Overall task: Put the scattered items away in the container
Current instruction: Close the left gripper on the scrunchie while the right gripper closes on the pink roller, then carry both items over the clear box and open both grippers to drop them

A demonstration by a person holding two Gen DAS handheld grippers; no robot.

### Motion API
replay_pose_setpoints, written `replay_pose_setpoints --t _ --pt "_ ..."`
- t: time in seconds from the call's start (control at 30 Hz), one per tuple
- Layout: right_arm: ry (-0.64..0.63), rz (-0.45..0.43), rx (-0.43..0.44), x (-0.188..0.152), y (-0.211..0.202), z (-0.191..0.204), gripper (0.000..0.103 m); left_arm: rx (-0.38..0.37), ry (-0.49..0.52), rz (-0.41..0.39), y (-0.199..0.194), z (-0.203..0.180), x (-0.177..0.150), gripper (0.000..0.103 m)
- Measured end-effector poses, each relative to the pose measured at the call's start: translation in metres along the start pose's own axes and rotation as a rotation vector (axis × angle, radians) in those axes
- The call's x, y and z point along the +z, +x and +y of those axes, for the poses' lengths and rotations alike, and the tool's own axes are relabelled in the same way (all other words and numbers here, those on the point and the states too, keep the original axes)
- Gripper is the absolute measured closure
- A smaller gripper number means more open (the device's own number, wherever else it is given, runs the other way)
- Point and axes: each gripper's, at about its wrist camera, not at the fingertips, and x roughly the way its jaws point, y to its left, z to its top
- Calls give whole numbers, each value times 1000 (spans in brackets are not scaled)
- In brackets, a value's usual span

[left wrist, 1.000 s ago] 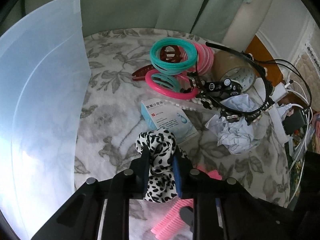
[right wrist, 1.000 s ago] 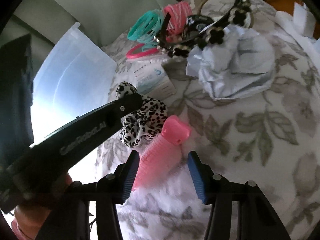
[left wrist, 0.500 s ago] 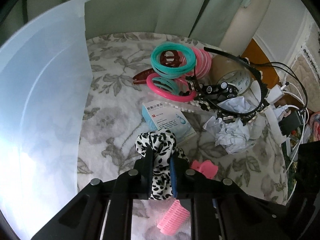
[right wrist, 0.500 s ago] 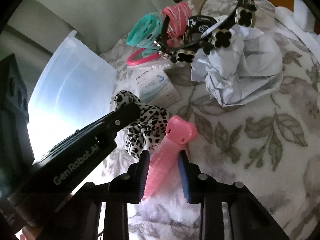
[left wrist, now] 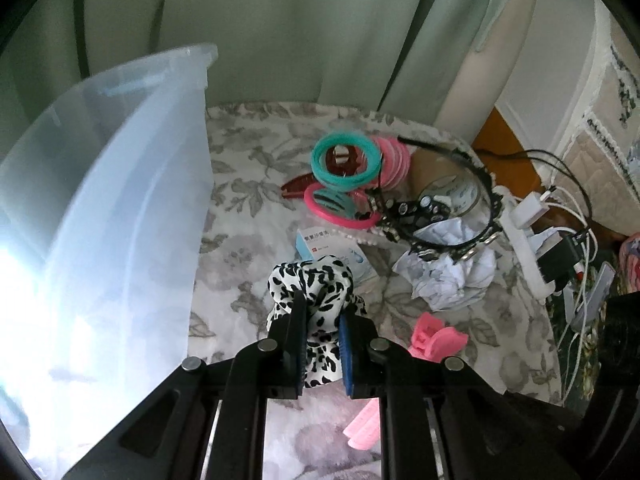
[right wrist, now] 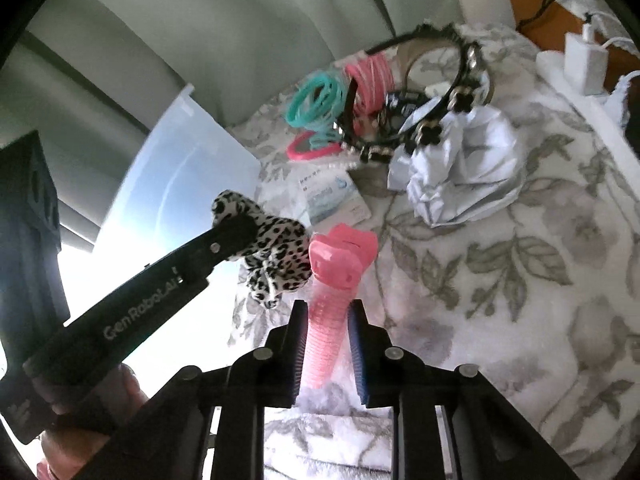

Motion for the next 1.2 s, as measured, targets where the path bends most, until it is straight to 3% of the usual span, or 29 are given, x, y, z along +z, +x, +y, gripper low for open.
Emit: replay_pose_setpoints --t 0.5,0.97,1.2 --pt "-26 -139 15 7 -92 1 81 -27 -12 -128 -69 -8 -6 89" --pt "-243 -283 59 9 -152 93 81 -32 -134 -366 -162 40 -13 89" --pt "-357 -306 88 12 -154 150 81 -10 -220 -458 -194 83 -17 89"
